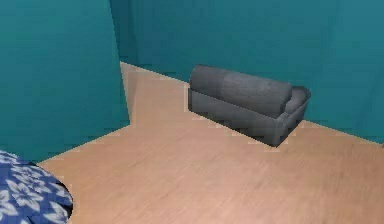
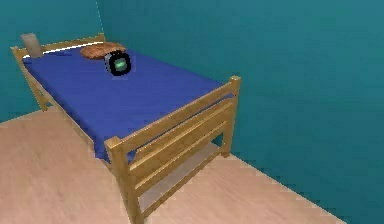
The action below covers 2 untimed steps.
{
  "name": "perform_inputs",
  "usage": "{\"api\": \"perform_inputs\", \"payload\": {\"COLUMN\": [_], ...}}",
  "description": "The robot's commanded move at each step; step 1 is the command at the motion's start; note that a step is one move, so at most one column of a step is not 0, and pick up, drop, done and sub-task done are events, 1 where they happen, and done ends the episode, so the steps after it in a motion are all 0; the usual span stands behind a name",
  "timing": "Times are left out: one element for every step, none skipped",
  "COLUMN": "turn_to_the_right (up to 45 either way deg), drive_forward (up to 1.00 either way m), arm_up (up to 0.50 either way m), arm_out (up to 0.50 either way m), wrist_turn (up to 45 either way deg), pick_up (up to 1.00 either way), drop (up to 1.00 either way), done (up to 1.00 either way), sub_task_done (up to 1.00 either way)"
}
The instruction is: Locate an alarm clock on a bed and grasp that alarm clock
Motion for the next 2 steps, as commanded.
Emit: {"api": "perform_inputs", "payload": {"turn_to_the_right": [12.0, 0.0], "drive_forward": [0.00, 0.85], "arm_up": [0.00, 0.00], "arm_out": [0.00, 0.00], "wrist_turn": [0.0, 0.0], "pick_up": [0.00, 0.00], "drop": [0.00, 0.00], "done": [0.00, 0.00], "sub_task_done": [0.00, 0.00]}}
